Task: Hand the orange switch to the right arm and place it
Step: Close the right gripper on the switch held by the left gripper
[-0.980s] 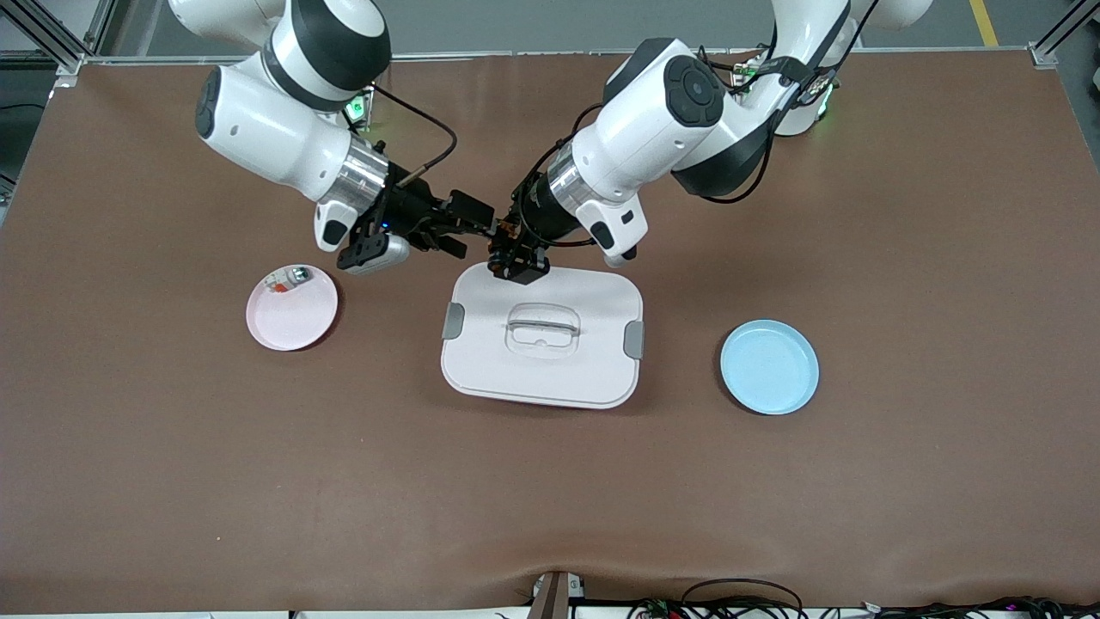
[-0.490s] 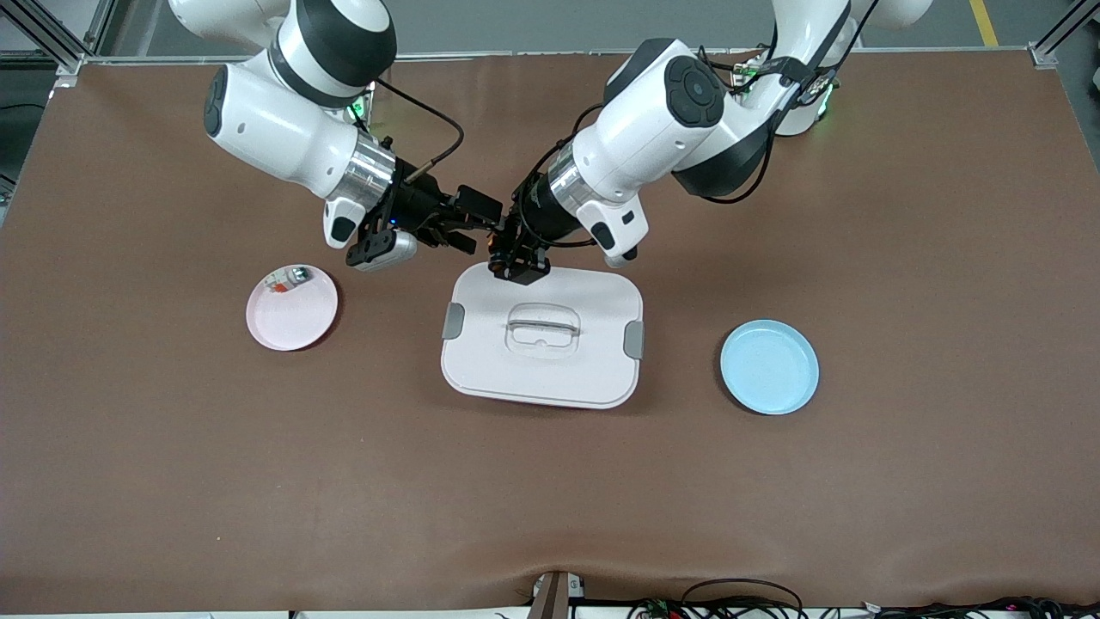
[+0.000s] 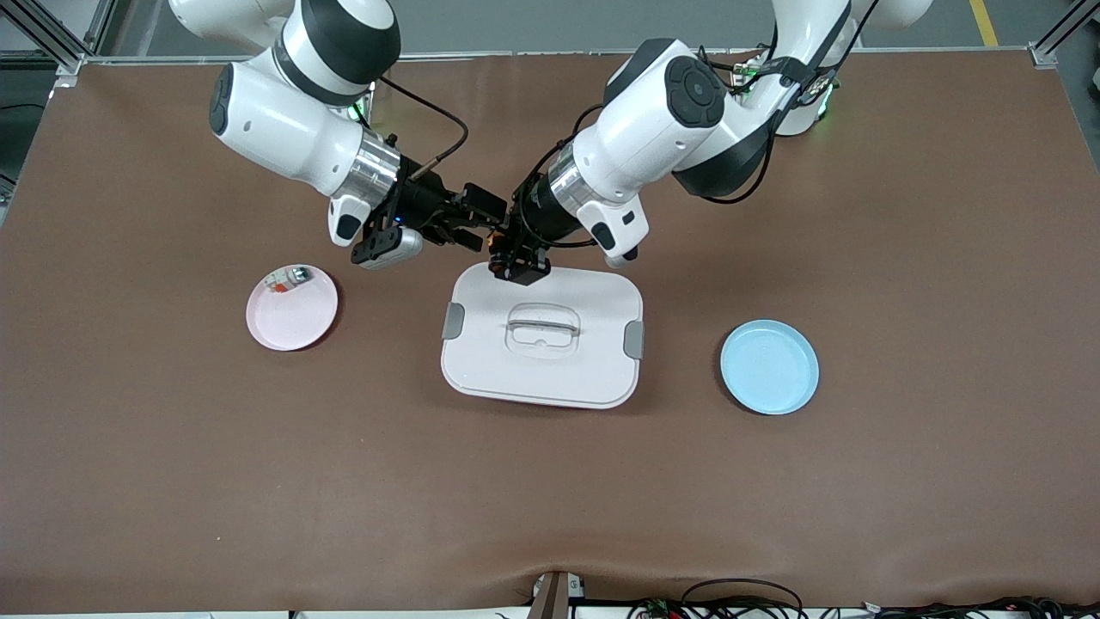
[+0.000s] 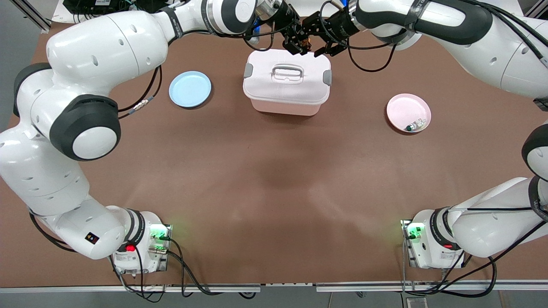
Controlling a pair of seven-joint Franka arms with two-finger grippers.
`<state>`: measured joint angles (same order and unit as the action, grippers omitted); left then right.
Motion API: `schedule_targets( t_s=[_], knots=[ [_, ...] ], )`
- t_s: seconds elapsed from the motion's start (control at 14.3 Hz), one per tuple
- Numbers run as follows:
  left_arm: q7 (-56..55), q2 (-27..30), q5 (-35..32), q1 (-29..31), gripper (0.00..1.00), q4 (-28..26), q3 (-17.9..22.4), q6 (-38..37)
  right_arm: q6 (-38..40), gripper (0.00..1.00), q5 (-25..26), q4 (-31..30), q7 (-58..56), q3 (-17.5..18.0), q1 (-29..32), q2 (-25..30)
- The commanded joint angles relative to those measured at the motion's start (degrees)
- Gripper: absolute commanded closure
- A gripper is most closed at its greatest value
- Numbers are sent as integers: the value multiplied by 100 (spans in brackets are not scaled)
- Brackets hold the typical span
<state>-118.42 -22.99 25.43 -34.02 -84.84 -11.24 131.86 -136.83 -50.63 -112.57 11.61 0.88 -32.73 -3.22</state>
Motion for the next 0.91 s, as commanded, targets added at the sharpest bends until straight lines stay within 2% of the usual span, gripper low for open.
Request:
schedule_targets(
  t_s=[0.0, 0.14, 0.21, 0.28, 0.42, 0.49, 0.56, 0.84],
  knots=[
    [-111, -12, -83, -52, 53, 90, 26, -12, -116, 12, -175, 104, -88, -52, -119, -108],
    [-111, -4, -82, -52, 53, 90, 25, -12, -116, 16, -175, 139, -88, -52, -120, -143],
    [-111, -4, -74, -52, 53, 90, 25, -12, -116, 22, -175, 165, -88, -52, -120, -187],
    [-111, -4, -74, -52, 53, 99, 25, -12, -116, 33, -175, 183, -88, -52, -120, -196],
    [-111, -4, -74, -61, 53, 99, 25, -12, -108, 68, -175, 218, -88, -52, -111, -196],
    [-111, -4, -82, -61, 53, 99, 25, -12, -107, 92, -175, 218, -71, -52, -120, -196],
    [-111, -4, -91, -53, 53, 90, 25, -12, -99, 100, -175, 218, -10, -52, -111, -196],
    [-111, -4, -100, -35, 53, 90, 25, -12, -90, 100, -228, 218, -1, -52, -111, -214]
  ],
)
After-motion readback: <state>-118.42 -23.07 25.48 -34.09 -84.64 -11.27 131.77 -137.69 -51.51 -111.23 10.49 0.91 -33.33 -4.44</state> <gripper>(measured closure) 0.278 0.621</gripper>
